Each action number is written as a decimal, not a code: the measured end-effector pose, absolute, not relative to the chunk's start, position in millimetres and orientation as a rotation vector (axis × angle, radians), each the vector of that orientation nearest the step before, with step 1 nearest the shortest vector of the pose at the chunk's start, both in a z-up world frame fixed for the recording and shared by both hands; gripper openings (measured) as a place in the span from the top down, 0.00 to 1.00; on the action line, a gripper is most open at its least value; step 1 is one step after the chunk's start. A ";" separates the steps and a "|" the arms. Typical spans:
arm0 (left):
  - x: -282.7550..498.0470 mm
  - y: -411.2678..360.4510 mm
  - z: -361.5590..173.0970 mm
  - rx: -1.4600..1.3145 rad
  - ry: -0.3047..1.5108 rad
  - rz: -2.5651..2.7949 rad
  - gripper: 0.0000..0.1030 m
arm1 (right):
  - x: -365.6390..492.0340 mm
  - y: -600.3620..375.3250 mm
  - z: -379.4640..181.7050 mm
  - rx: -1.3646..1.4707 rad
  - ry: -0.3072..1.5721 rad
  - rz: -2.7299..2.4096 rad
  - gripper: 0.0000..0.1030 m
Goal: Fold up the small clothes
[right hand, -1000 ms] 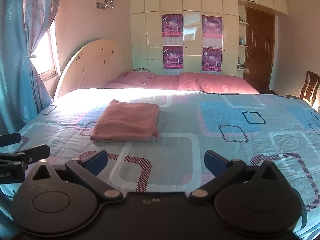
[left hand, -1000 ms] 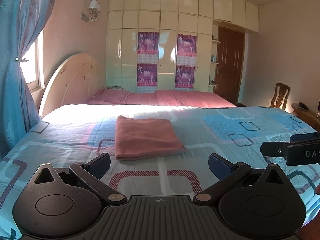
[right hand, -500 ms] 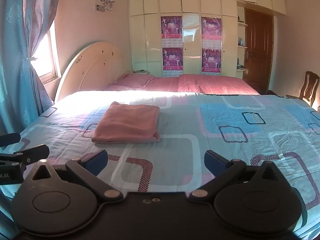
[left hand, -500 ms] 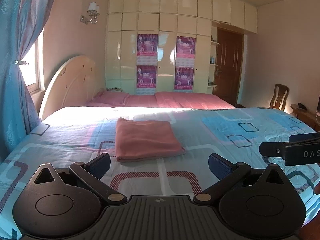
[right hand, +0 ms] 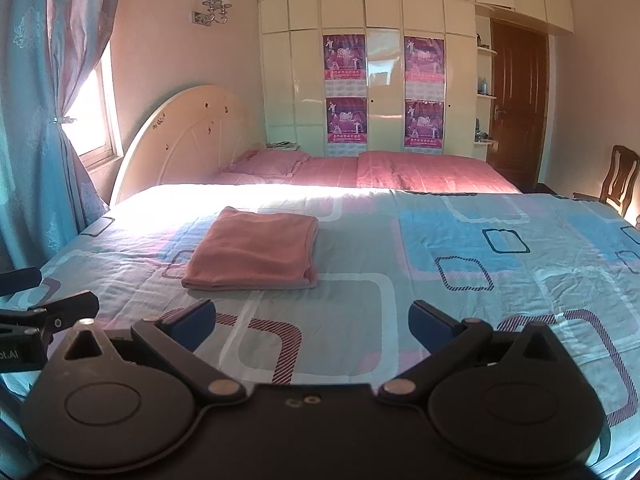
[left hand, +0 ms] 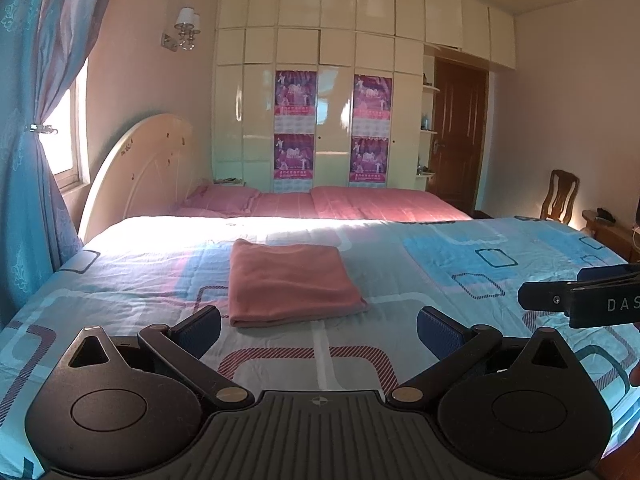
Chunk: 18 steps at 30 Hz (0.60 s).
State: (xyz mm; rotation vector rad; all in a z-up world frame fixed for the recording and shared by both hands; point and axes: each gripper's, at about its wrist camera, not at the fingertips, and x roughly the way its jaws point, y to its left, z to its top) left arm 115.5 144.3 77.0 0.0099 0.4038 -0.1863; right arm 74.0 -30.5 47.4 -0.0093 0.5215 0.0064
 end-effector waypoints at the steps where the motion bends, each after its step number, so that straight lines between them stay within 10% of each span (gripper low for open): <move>1: 115.1 144.9 76.8 0.009 0.404 -0.184 0.00 | 73.8 -30.1 47.3 -0.009 0.521 0.007 0.01; 18: 115.9 144.5 78.3 0.012 0.404 -0.183 0.00 | 70.6 -35.9 51.8 -0.013 0.517 0.020 0.01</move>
